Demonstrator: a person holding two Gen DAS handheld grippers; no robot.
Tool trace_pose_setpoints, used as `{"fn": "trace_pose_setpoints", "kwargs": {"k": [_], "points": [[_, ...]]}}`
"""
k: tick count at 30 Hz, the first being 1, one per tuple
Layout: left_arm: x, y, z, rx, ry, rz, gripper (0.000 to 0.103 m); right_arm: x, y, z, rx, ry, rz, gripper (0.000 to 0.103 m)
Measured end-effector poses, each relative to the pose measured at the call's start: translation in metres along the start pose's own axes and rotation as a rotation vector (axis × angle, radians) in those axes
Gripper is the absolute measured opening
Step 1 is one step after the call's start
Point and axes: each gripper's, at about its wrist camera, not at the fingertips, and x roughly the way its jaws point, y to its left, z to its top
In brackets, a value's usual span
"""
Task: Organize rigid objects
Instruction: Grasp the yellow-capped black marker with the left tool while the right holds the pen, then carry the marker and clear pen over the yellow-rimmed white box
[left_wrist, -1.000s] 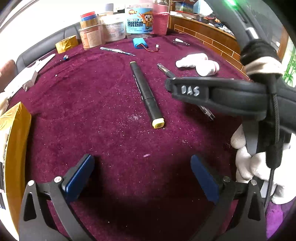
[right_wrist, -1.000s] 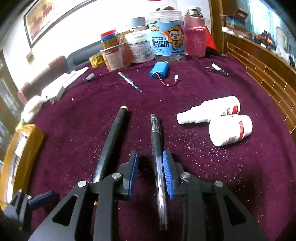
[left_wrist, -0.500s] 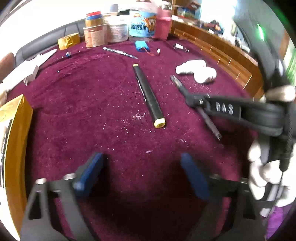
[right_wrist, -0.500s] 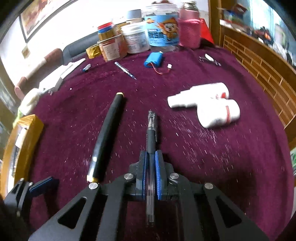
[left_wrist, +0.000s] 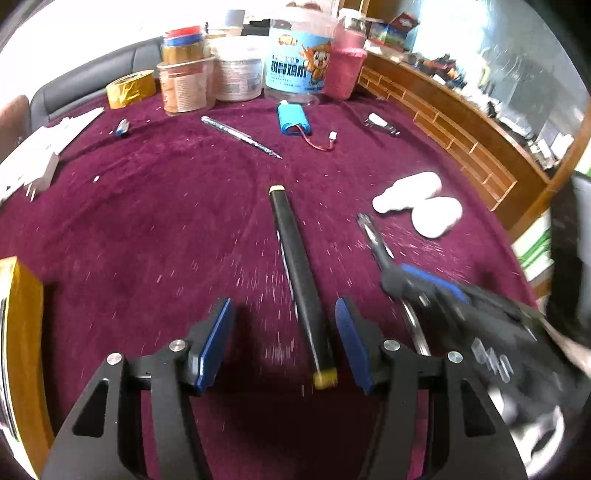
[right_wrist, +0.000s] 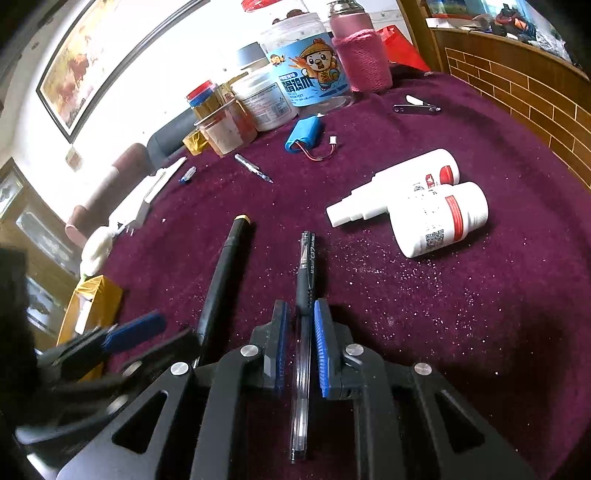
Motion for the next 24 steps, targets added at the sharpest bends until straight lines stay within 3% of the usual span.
{"fn": "trace_pose_setpoints", "kwargs": {"k": [2,4,5,7,8,11,24], "points": [[0.017,-0.006,0.009,0.023,0.02,0.042,0.055,0.0,0.002,-0.001,-0.016,-0.002,-0.009,0.013],[0.028,-0.017,0.014,0.1,-0.031,0.121,0.055,0.0,0.004,-0.002,-0.029,-0.003,-0.023,0.011],[0.031,-0.018,0.015,0.111,-0.056,0.12,0.049,0.0,0.003,-0.001,-0.026,-0.004,-0.02,0.011],[0.03,-0.016,0.015,0.111,-0.057,0.075,0.02,0.001,0.003,-0.002,-0.034,-0.001,-0.017,0.011],[0.027,-0.017,0.014,0.125,-0.056,0.056,0.011,0.001,0.004,-0.002,-0.047,-0.001,-0.026,0.011],[0.017,-0.014,0.008,0.12,-0.039,0.009,0.011,0.002,0.013,-0.005,-0.098,0.001,-0.046,0.009],[-0.109,0.047,-0.05,-0.105,-0.245,-0.201,0.012,-0.004,0.006,-0.006,-0.054,-0.024,0.009,0.009]]}}
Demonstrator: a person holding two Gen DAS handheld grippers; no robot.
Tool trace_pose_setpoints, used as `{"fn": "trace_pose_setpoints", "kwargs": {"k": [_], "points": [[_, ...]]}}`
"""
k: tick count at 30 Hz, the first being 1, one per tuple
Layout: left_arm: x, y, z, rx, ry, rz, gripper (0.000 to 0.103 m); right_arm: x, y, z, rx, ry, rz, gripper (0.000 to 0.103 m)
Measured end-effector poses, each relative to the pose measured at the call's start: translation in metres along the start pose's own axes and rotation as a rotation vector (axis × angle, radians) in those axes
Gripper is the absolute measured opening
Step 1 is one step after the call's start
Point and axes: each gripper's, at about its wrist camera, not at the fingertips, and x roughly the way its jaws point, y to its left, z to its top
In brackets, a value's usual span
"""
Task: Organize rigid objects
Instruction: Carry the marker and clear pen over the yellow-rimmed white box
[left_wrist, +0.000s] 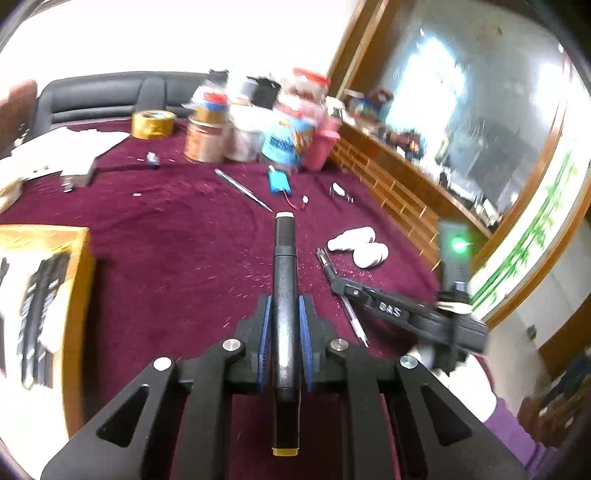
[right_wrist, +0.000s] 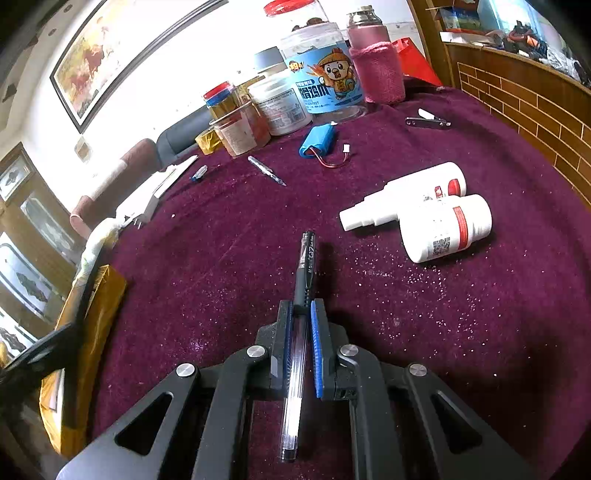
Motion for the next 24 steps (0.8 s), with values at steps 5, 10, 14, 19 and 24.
{"fn": "trace_pose_setpoints", "kwargs": {"k": [5,10,14,19,24], "points": [[-0.056,0.033,-0.024,-0.089,-0.066,0.018,0.012,0.001,-0.002,0.0,0.014,0.002,-0.008,0.009],[-0.083,0.063,-0.048,-0.146,-0.079,0.061,0.012,-0.006,0.004,-0.001,0.008,-0.011,-0.008,0.009],[-0.1,0.089,-0.057,-0.218,-0.097,0.066,0.012,-0.028,0.025,-0.005,0.024,-0.021,0.117,0.009],[-0.124,0.108,-0.057,-0.247,-0.149,0.118,0.012,-0.038,0.088,-0.012,-0.031,0.02,0.313,0.009],[-0.143,0.132,-0.066,-0.285,-0.181,0.176,0.012,-0.019,0.163,-0.035,-0.114,0.126,0.464,0.009]]}}
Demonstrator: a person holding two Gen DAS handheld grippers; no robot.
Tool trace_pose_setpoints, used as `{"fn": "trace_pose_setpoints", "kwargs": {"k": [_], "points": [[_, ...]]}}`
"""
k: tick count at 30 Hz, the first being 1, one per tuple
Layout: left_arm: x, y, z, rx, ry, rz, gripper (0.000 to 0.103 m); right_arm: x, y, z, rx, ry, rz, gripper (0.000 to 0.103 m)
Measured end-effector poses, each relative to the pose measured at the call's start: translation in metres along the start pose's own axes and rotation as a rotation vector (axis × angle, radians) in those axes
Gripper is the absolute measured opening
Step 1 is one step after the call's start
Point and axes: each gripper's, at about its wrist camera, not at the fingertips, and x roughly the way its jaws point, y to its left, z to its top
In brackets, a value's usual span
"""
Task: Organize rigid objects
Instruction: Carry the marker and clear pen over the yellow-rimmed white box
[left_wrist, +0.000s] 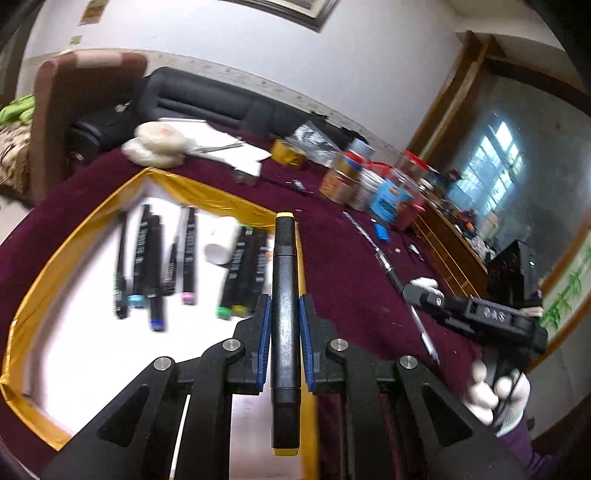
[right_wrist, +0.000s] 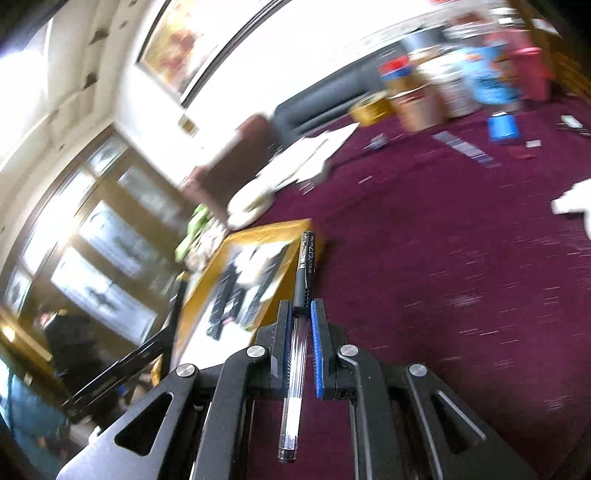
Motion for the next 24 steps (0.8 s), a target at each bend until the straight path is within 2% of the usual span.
{"fn": "trace_pose_setpoints", "kwargs": {"k": [5,10,12,16,20,24], "points": [[-0.003,0.028,-0.002,-0.048,-0.004,0.033,0.012,0.044,0.034,-0.015,-0.022,0.097,0.074,0.009],[-0.008,0.058,0.003,-0.03,-0.01,0.172,0.012,0.084,0.063,-0.019,-0.009,0.178,0.124,0.009],[-0.006,0.076,0.004,-0.062,0.006,0.204,0.012,0.098,0.078,-0.023,-0.018,0.21,0.131,0.009],[0.003,0.106,0.005,-0.125,0.056,0.225,0.012,0.131,0.097,-0.029,-0.022,0.278,0.121,0.009],[0.016,0.12,0.01,-0.125,0.106,0.244,0.012,0.161,0.106,-0.033,-0.02,0.324,0.08,0.009],[0.025,0.119,0.016,-0.088,0.128,0.253,0.016,0.182,0.112,-0.036,-0.037,0.342,0.019,0.009]]}}
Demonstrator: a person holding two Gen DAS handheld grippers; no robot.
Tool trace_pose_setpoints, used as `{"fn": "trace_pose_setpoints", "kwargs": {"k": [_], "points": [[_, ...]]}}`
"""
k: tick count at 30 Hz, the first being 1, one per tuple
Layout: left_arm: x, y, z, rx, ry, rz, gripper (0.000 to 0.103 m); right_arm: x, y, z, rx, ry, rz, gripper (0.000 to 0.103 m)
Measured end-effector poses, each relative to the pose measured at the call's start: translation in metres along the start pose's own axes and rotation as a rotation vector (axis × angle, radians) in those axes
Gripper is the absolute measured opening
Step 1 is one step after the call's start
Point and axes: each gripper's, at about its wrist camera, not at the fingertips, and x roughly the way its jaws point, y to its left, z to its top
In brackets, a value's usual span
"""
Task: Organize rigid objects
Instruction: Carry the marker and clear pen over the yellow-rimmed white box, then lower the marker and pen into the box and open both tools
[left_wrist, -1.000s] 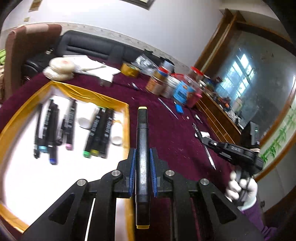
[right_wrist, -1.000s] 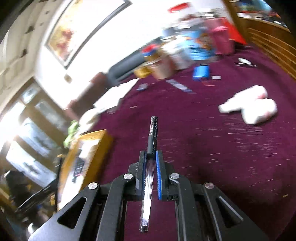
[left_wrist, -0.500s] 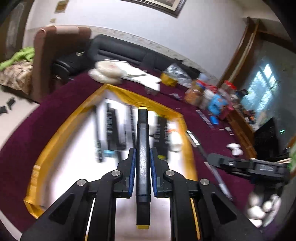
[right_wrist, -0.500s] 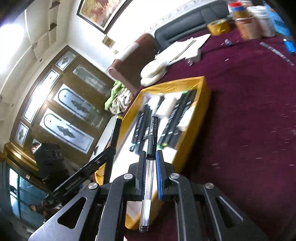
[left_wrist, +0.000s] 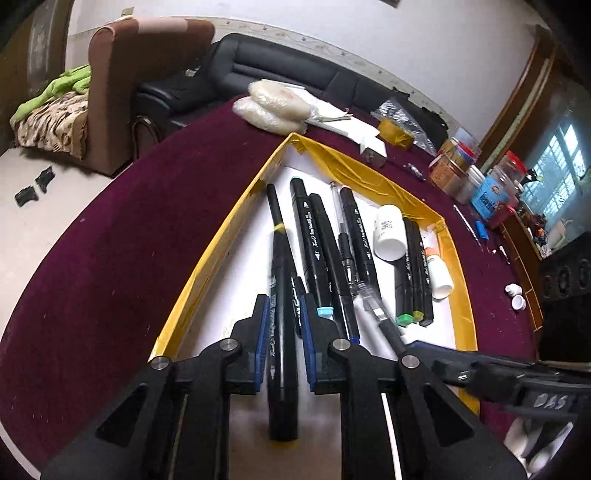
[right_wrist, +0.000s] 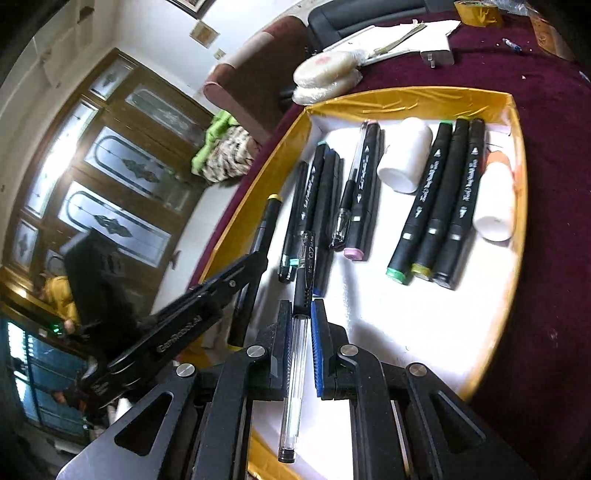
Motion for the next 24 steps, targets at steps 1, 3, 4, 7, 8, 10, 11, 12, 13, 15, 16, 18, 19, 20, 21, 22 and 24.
{"fn": "trace_pose_setpoints", "kwargs": {"k": [1,3,4,7,8,10,11,12,13,15,16,18,19,20,21,22,24], "points": [[-0.001,0.001,0.0,0.003,-0.006,-0.004,0.016,0.002,0.002,-0.001,-0.004,0.004,-0.014,0.009],[-0.004,0.005,-0.002,-0.005,-0.017,-0.028,0.017,0.007,0.002,-0.003,-0.004,0.017,-0.044,0.009],[-0.008,0.008,-0.004,-0.019,-0.026,-0.048,0.019,0.009,0.002,-0.003,0.002,0.027,-0.052,0.009],[-0.024,0.016,-0.006,-0.078,-0.047,-0.116,0.035,0.015,0.002,-0.008,0.009,0.06,-0.053,0.009],[-0.032,0.018,-0.007,-0.091,-0.065,-0.133,0.046,0.017,0.004,-0.01,0.002,0.066,-0.05,0.009],[-0.049,0.021,-0.01,-0.101,-0.114,-0.138,0.056,0.018,0.01,-0.013,-0.021,0.078,-0.04,0.009],[-0.054,0.022,-0.01,-0.103,-0.129,-0.136,0.056,0.02,0.012,-0.012,-0.026,0.083,-0.036,0.009],[-0.06,0.023,-0.011,-0.105,-0.143,-0.133,0.056,0.023,0.014,-0.012,-0.032,0.092,-0.03,0.009],[-0.064,0.025,-0.011,-0.108,-0.151,-0.128,0.056,0.025,0.016,-0.012,-0.042,0.096,-0.023,0.009],[-0.072,0.028,-0.01,-0.112,-0.165,-0.115,0.059,0.026,0.014,-0.01,-0.036,0.096,-0.035,0.01],[-0.074,0.029,-0.01,-0.114,-0.169,-0.109,0.061,0.025,0.012,-0.01,-0.029,0.093,-0.038,0.01],[-0.078,0.029,-0.01,-0.116,-0.181,-0.1,0.068,0.018,0.011,-0.009,-0.042,0.082,-0.031,0.01],[-0.079,0.029,-0.011,-0.117,-0.184,-0.096,0.068,0.013,0.011,-0.01,-0.055,0.068,-0.037,0.01],[-0.08,0.029,-0.012,-0.117,-0.189,-0.093,0.068,0.002,0.011,-0.011,-0.082,0.039,-0.049,0.01],[-0.079,0.029,-0.012,-0.119,-0.192,-0.093,0.068,-0.008,0.012,-0.013,-0.115,0.011,-0.059,0.011],[-0.076,0.029,-0.013,-0.123,-0.191,-0.094,0.068,-0.015,0.012,-0.016,-0.137,-0.009,-0.072,0.014],[-0.071,0.026,-0.013,-0.128,-0.168,-0.095,0.068,-0.034,0.006,-0.02,-0.173,-0.06,-0.12,0.02]]}}
